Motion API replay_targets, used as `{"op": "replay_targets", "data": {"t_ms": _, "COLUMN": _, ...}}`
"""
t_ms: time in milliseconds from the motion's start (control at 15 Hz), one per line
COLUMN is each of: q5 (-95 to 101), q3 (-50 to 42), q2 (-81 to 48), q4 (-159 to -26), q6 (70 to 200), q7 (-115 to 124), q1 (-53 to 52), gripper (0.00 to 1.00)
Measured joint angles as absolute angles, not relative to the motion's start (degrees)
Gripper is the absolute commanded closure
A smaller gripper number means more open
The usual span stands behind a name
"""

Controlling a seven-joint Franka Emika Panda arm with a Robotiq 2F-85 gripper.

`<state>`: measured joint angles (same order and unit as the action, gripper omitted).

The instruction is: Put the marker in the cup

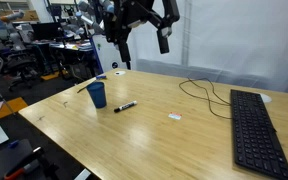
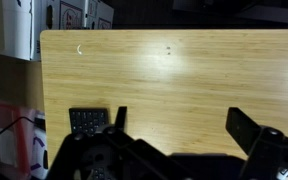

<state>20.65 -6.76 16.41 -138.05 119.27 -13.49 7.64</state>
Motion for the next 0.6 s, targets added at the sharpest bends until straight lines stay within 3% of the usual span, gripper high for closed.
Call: {"op": "replay_targets", "data": {"t_ms": 600, "q5": 20.02, "q3": -6.74, "q2": 15.73, "q4": -137.72, "q6": 119.34, "q7": -13.07, "q1": 7.33, "gripper": 0.00}}
